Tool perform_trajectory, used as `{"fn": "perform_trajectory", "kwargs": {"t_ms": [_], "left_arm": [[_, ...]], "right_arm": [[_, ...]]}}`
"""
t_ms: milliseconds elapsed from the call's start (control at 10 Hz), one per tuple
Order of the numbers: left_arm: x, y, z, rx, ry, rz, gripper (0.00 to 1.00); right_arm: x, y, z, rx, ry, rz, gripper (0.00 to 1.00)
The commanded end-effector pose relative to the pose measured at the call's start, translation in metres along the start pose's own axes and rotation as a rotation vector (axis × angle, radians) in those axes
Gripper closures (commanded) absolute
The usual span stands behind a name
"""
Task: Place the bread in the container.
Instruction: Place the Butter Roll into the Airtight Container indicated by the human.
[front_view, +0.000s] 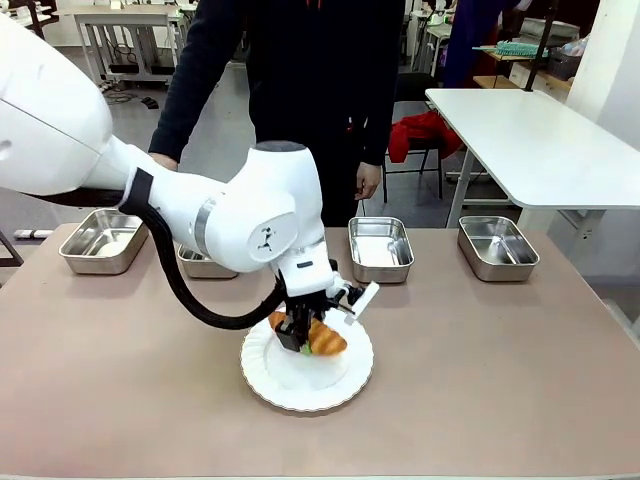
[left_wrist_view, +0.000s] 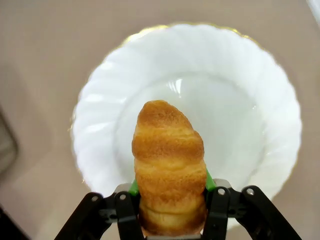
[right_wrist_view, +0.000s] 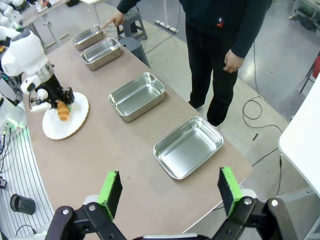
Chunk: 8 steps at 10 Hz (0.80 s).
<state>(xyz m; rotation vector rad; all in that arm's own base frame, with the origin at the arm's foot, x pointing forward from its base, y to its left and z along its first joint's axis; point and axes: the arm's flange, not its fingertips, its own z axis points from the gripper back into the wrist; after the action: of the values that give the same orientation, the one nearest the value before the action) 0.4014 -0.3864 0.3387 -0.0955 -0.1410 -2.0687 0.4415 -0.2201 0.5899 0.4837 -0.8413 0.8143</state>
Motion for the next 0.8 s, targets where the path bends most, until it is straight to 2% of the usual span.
{"fn": "perform_trajectory", "kwargs": {"t_ms": [0, 200, 300, 500, 600, 700], "left_arm": [[-0.025, -0.015, 0.066, 0.103, 0.102, 0.200, 0.59], [-0.065, -0.022, 0.117, 0.132, 0.038, 0.402, 0.59], [-0.103, -0.030, 0.138, 0.165, -0.011, 0.583, 0.59], [-0.156, -0.035, 0.158, 0.137, -0.051, 0.855, 0.59], [-0.181, -0.044, 0.161, 0.153, -0.089, 0.928, 0.59], [-0.196, -0.050, 0.163, 0.169, -0.084, 1.000, 0.59]], "right_arm": [[0.003, 0.001, 0.000, 0.001, -0.010, 0.006, 0.00], [0.003, 0.001, 0.000, 0.001, -0.010, 0.006, 0.00], [0.003, 0.001, 0.000, 0.001, -0.010, 0.006, 0.00], [0.003, 0.001, 0.000, 0.001, -0.010, 0.006, 0.00], [0.003, 0.001, 0.000, 0.001, -0.010, 0.006, 0.00], [0.003, 0.001, 0.000, 0.001, -0.010, 0.006, 0.00]]}}
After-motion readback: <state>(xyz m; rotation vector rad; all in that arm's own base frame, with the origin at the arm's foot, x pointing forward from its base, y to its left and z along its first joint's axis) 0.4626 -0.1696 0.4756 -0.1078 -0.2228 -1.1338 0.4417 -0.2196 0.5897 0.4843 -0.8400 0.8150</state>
